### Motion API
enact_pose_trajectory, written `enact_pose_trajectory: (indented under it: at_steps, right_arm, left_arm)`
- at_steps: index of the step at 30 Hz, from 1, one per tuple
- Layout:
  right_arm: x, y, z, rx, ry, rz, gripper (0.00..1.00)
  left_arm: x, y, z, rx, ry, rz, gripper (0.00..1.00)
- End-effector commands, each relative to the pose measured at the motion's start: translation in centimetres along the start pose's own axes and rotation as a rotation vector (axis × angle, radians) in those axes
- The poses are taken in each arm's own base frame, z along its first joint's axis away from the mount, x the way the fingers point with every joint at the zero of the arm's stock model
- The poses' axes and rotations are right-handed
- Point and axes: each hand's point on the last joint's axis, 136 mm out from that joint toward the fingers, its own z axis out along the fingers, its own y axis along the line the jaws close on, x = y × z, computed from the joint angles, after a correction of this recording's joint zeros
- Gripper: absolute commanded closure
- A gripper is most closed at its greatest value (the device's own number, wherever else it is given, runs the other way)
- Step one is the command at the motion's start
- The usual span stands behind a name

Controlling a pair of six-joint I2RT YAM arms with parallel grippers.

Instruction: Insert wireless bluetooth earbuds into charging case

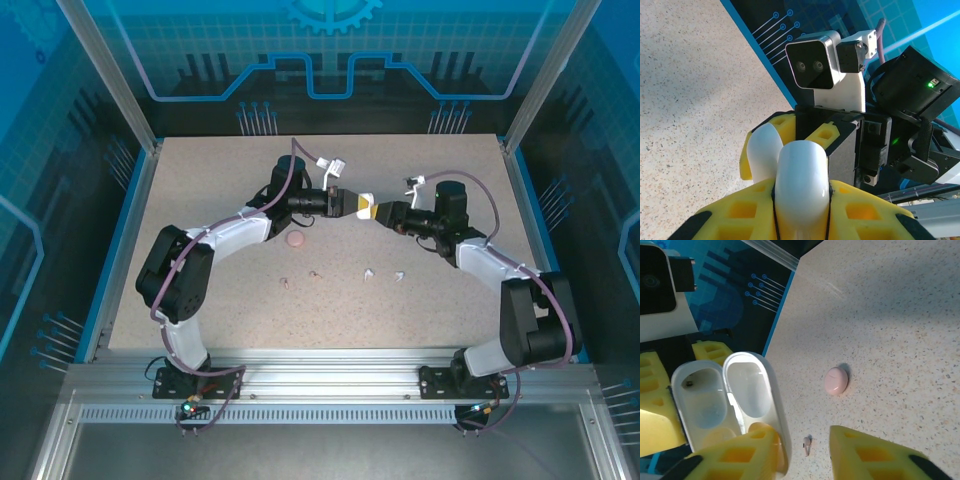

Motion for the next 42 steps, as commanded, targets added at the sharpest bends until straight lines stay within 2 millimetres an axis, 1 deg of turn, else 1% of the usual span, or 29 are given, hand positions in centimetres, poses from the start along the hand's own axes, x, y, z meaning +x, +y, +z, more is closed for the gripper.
enact_pose_trajectory:
  at_steps: [1,4,6,7,13,15,16,17,18,21,25,27,29,31,34,35,39,41,42]
  right_arm:
    - [-0.4,1.9,0.5,-0.061,0.021,-0.053,0.74]
    - [-0.5,2.0,0.6,-0.063,0.024,-0.054,0.86]
    - [-0.6,2.0,0.6,-0.064,0.025,-0.055,0.99]
    - [-0.6,2.0,0.6,-0.062,0.027,-0.054,1.0]
    - [-0.9,1.8,0.6,-0.032,0.027,-0.052,1.0]
    - [-0.6,0.7,0.6,0.025,0.034,-0.029,1.0]
    - [-1.5,0.9,0.6,0.047,0.023,-0.042,1.0]
    - [-1.6,0.6,0.6,0.073,0.028,-0.048,1.0]
    - [-1.7,0.1,0.5,0.108,0.034,-0.054,1.0]
    - [-2.0,-1.4,0.4,0.206,0.067,-0.091,1.0]
    - [-2.6,-2.6,0.6,0.272,0.119,-0.148,1.0]
    - [-3.2,-2.6,0.9,0.282,0.16,-0.191,1.0]
    - [-3.8,-2.6,1.2,0.296,0.203,-0.232,1.0]
    - [-4.4,-2.9,1.4,0.324,0.249,-0.28,1.0]
    - [-5.4,-3.2,1.5,0.36,0.279,-0.345,1.0]
    - [-5.6,-3.2,1.7,0.355,0.289,-0.371,1.0]
    - [-5.4,-4.3,2.6,0.35,0.334,-0.41,1.0]
    - [-4.7,-4.7,3.1,0.328,0.364,-0.432,1.0]
    - [-4.3,-4.7,3.4,0.305,0.379,-0.44,1.0]
  left_arm:
    - [0.5,-0.1,0.7,0.025,0.012,0.01,1.0]
    - [0.6,-0.1,0.9,0.026,0.015,0.009,1.0]
    - [0.7,0.0,1.0,0.024,0.016,0.006,1.0]
    - [0.7,-0.1,1.0,0.026,0.017,0.007,1.0]
    - [0.6,0.6,1.1,0.003,0.006,0.0,1.0]
    - [0.3,1.1,1.0,-0.021,-0.009,0.001,0.79]
    - [0.2,1.2,0.9,-0.028,-0.015,0.005,0.7]
    - [-0.1,1.5,0.7,-0.041,-0.022,0.007,0.49]
    - [-0.5,1.8,0.4,-0.058,-0.031,0.008,0.39]
    - [-1.8,2.5,-1.3,-0.091,-0.062,0.02,0.21]
    - [-3.2,3.0,-4.1,-0.137,-0.072,0.051,0.09]
    - [-3.6,3.2,-5.2,-0.167,-0.053,0.078,0.04]
    - [-3.6,3.2,-5.9,-0.184,-0.015,0.105,0.01]
    - [-3.6,3.2,-6.2,-0.198,0.039,0.132,0.01]
    - [-2.8,3.1,-5.8,-0.179,0.151,0.149,0.01]
    - [-2.6,3.4,-5.7,-0.176,0.186,0.144,0.01]
    - [-2.6,4.6,-4.8,-0.164,0.258,0.138,0.01]
    - [-2.8,4.9,-4.4,-0.147,0.283,0.132,0.02]
    - [-2.9,5.2,-4.1,-0.137,0.294,0.133,0.04]
